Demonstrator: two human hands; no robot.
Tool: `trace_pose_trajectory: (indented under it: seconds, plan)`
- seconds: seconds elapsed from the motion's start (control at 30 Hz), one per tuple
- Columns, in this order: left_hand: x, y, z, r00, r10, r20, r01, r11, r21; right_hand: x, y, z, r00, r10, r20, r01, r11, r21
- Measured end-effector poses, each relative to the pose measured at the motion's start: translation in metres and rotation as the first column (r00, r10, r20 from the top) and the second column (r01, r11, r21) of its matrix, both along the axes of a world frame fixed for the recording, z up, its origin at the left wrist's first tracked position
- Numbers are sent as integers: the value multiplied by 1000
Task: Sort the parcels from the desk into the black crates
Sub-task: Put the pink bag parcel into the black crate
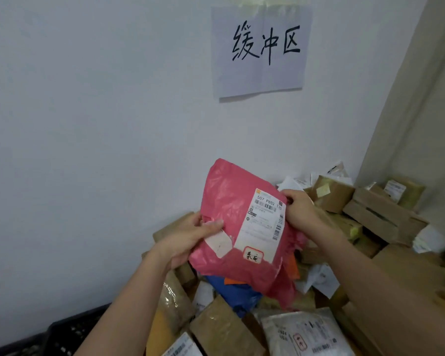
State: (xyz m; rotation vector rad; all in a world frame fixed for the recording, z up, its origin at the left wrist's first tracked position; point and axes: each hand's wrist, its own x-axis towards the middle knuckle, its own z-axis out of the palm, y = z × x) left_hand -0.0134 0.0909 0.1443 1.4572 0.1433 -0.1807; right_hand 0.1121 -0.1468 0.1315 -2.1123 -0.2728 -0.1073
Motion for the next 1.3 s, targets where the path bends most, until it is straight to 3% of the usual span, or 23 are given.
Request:
trace_pose_trajectory:
  seconds: [0.07, 0.2, 0.27, 0.33, 0.4, 0.47, 0.67, 1.0, 1.3]
  plan:
    - [-3, -3, -3, 998, 60, -2, -60, 995, 75, 0, 10, -5, 1000, 7, 13, -8, 999, 42]
    - [-4, 11, -14, 972, 231, -36, -233, 970, -71, -5, 19, -9, 977, -5, -214, 77, 941, 330]
    - [-6, 16, -18, 952, 303, -34, -304, 940, -153, -8, 18, -17, 926, 100, -365, 75, 896, 437]
    - [-8, 18, -18, 934, 357, -32, -354, 907, -226, -18, 19, -23, 849, 224, -478, 5, 902, 432]
    - [-10, 17, -17, 928, 372, -30, -367, 895, -254, -27, 25, -33, 768, 371, -523, -89, 870, 485]
    - [-13, 16, -20, 921, 387, -44, -385, 887, -253, -34, 30, -39, 743, 461, -485, -141, 816, 560]
    - [-28, 31, -36, 887, 452, -98, -462, 875, -148, -37, 24, -54, 846, 359, -394, -63, 802, 594]
    - [-65, 56, -80, 808, 567, -161, -571, 821, 28, -50, 54, -106, 848, 262, -460, -6, 874, 486]
    - [-97, 129, -101, 773, 608, -179, -613, 789, 34, -84, 119, -114, 855, 233, -462, -62, 933, 356]
